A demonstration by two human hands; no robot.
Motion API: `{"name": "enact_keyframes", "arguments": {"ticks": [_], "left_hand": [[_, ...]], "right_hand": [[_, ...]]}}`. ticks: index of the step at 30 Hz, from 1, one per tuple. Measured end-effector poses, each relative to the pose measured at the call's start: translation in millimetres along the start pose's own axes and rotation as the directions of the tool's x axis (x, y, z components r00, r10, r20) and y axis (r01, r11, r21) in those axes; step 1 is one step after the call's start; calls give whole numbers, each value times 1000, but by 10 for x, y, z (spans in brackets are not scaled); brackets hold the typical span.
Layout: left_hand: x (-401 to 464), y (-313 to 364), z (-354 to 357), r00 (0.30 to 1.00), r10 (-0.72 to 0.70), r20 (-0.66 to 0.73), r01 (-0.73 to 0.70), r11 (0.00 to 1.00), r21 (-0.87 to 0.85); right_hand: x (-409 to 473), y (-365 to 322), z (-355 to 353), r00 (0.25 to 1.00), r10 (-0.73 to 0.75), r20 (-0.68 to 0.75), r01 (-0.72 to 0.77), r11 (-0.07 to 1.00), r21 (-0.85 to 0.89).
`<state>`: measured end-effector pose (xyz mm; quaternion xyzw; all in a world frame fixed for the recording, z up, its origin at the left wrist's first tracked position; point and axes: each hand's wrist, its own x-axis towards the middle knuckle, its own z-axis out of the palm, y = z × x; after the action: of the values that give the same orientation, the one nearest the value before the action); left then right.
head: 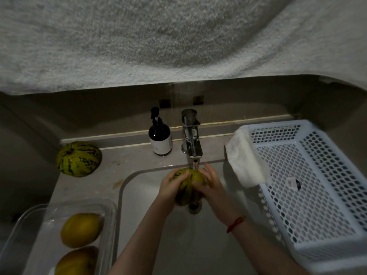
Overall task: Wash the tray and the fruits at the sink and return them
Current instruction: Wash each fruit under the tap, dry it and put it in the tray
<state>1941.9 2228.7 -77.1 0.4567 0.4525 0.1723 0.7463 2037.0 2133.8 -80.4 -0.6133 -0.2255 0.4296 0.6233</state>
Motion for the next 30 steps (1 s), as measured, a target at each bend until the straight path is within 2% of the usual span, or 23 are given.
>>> {"name": "enact_keyframes", "arguments": {"ticks": [1, 3, 5, 7, 9, 12, 14, 16, 18, 21, 23, 26, 28, 30], "left_hand": [[-3, -18, 0, 998, -68, -12, 67, 997, -46], [-37, -32, 51, 965, -259, 26, 259, 946, -195], [-48, -68, 116, 940, -328, 100, 342, 880, -331], [-54, -71, 149, 941, -315, 122, 336, 846, -413], [-27, -77, 150, 953, -295, 67, 299, 879, -373], [47, -106, 116, 973, -214, -87, 187, 951, -247], [40, -78, 96, 979, -194, -57, 172, 948, -266], [58, -66, 45, 991, -135, 18, 133, 940, -314], [29, -47, 21, 994, -59, 94, 84, 955, -285], [-15, -46, 10, 993, 56, 108, -35, 982, -188], [-16, -55, 44, 990, 74, 122, -48, 977, -208], [-22, -16, 100, 999, -35, 41, 44, 968, -249], [-11, -14, 120, 990, -139, -16, 136, 981, -138], [30, -10, 132, 975, -208, -84, 207, 978, -17]], "right_hand": [[1, 9, -32, 998, 41, -47, -37, 997, 73], [30, 28, -13, 992, 87, -95, -79, 993, 82], [80, 26, 88, 986, 148, -76, -139, 984, 116], [152, 10, 178, 974, 200, -110, -174, 962, 208], [212, 2, 212, 953, 235, -193, -183, 950, 254], [254, 20, 247, 933, 195, -302, -167, 979, 115], [249, 21, 285, 939, 145, -311, -136, 989, 50], [248, 5, 301, 930, 134, -342, -120, 991, 64], [244, -32, 282, 920, 155, -361, -130, 987, 94], [226, -99, 285, 930, 189, -316, -126, 970, 209], [190, -125, 301, 946, 162, -281, -113, 977, 183], [154, -125, 275, 986, 14, -169, -27, 996, -79], [159, -114, 208, 997, 15, -77, -31, 978, -207], [166, -115, 144, 998, 64, -14, -66, 969, -240]]}}
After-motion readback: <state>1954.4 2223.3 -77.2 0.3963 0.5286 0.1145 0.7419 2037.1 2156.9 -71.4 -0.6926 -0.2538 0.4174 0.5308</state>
